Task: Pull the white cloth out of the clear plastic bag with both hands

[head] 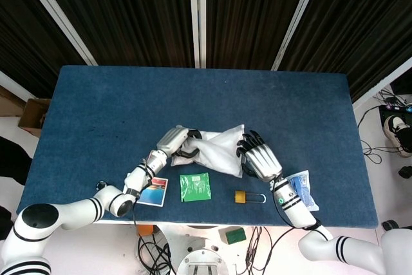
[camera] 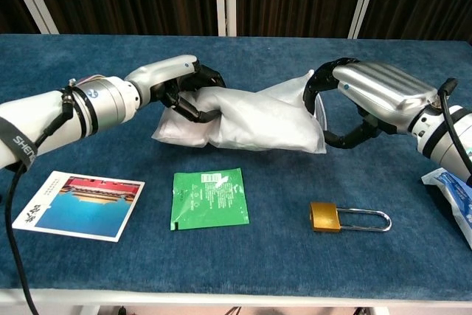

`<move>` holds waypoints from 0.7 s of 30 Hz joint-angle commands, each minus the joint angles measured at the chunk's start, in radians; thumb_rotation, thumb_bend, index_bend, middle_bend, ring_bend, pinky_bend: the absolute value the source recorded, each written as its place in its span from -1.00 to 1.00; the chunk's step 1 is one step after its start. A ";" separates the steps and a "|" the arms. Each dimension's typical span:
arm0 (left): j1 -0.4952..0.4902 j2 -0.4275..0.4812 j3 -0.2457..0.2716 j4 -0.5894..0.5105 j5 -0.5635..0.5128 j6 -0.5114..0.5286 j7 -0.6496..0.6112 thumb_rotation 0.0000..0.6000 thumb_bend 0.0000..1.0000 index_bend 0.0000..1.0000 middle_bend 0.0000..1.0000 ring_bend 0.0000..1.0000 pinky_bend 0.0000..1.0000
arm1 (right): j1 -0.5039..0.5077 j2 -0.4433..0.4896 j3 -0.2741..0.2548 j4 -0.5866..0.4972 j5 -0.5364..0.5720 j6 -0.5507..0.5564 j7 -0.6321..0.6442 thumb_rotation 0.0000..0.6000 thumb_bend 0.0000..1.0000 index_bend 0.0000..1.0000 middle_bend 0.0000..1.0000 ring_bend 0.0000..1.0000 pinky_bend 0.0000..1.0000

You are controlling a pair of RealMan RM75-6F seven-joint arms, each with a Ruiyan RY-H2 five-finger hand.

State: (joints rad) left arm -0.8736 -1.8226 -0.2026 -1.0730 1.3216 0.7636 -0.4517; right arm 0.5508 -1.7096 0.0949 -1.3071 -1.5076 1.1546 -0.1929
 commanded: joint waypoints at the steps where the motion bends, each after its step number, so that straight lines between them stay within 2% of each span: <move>1: 0.001 0.005 -0.004 -0.012 -0.009 -0.008 -0.003 1.00 0.08 0.33 0.25 -0.07 -0.30 | -0.001 -0.021 -0.006 0.026 -0.013 0.017 0.004 1.00 -0.40 -0.02 -0.40 -0.78 -0.78; 16: -0.002 0.012 -0.023 -0.047 -0.054 -0.039 0.012 1.00 0.09 0.33 0.24 -0.07 -0.29 | 0.005 -0.155 -0.028 0.219 -0.059 0.057 0.076 1.00 -0.50 -0.02 -0.35 -0.78 -0.79; 21: 0.001 0.014 -0.032 -0.052 -0.073 -0.047 0.014 1.00 0.09 0.33 0.24 -0.07 -0.28 | 0.009 -0.198 -0.033 0.275 -0.071 0.069 0.101 1.00 -0.30 0.14 -0.34 -0.76 -0.79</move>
State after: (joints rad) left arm -0.8737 -1.8087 -0.2337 -1.1246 1.2495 0.7180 -0.4388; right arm 0.5581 -1.8962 0.0644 -1.0443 -1.5735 1.2183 -0.1012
